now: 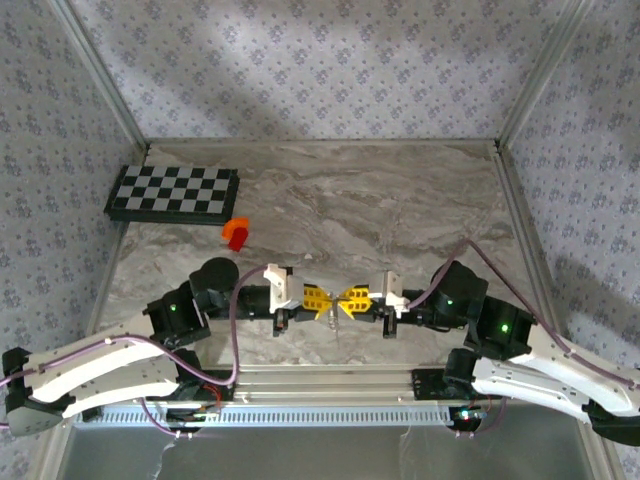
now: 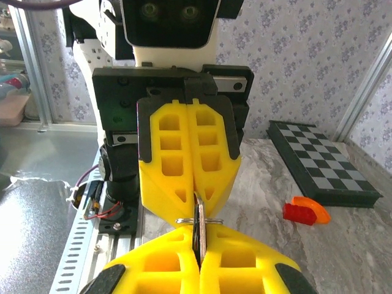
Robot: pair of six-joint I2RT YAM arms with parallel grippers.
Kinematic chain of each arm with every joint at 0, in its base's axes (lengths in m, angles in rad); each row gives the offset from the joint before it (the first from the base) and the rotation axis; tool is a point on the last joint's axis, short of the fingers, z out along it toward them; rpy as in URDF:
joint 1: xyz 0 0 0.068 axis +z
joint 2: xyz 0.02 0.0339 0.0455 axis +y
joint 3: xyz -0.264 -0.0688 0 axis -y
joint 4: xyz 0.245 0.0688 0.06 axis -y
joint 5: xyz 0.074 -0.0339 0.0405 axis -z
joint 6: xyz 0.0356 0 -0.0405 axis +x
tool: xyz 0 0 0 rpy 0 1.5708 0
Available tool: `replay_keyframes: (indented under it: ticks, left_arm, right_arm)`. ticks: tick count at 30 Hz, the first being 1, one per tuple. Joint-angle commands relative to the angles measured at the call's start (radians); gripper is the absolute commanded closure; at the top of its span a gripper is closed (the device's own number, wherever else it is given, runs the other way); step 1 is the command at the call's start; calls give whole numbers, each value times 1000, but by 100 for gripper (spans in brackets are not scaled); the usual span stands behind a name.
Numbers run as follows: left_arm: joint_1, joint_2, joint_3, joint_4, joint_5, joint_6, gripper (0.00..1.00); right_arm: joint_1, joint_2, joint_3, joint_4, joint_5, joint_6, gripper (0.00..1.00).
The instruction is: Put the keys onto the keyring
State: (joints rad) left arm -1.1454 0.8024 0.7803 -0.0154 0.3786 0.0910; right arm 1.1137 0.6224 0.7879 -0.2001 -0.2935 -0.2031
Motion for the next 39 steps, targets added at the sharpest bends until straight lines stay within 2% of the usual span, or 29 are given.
replay_keyframes:
  ticks: [1,8,12,17,20,22,28,34,39]
  left_arm:
    - [6,4,67,-67,-15,28,100]
    - [6,-10,77,-122,-50,35,100]
    - [6,-11,70,-138,-127,32,100]
    - [7,-17,20,-122,-235,17,81]
    - [7,-19,-21,-82,-345,-9,72]
    - [9,-13,-54,-40,-412,-26,67]
    - [9,49,-104,28,-458,-64,56]
    - [9,79,-165,119,-508,-97,48]
    - [13,65,-200,133,-537,-90,45]
  right_arm:
    - [6,-12,23,-4,30,-19,100]
    - [6,-5,30,-17,86,-19,100]
    - [3,42,70,-81,162,-21,100]
    - [-6,96,108,-149,211,2,100]
    - [-24,138,126,-167,278,26,100]
    - [-53,174,132,-173,330,59,100]
    - [-175,291,172,-208,380,162,100]
    - [-329,409,212,-179,294,242,100]
    - [-399,556,293,-165,265,259,100]
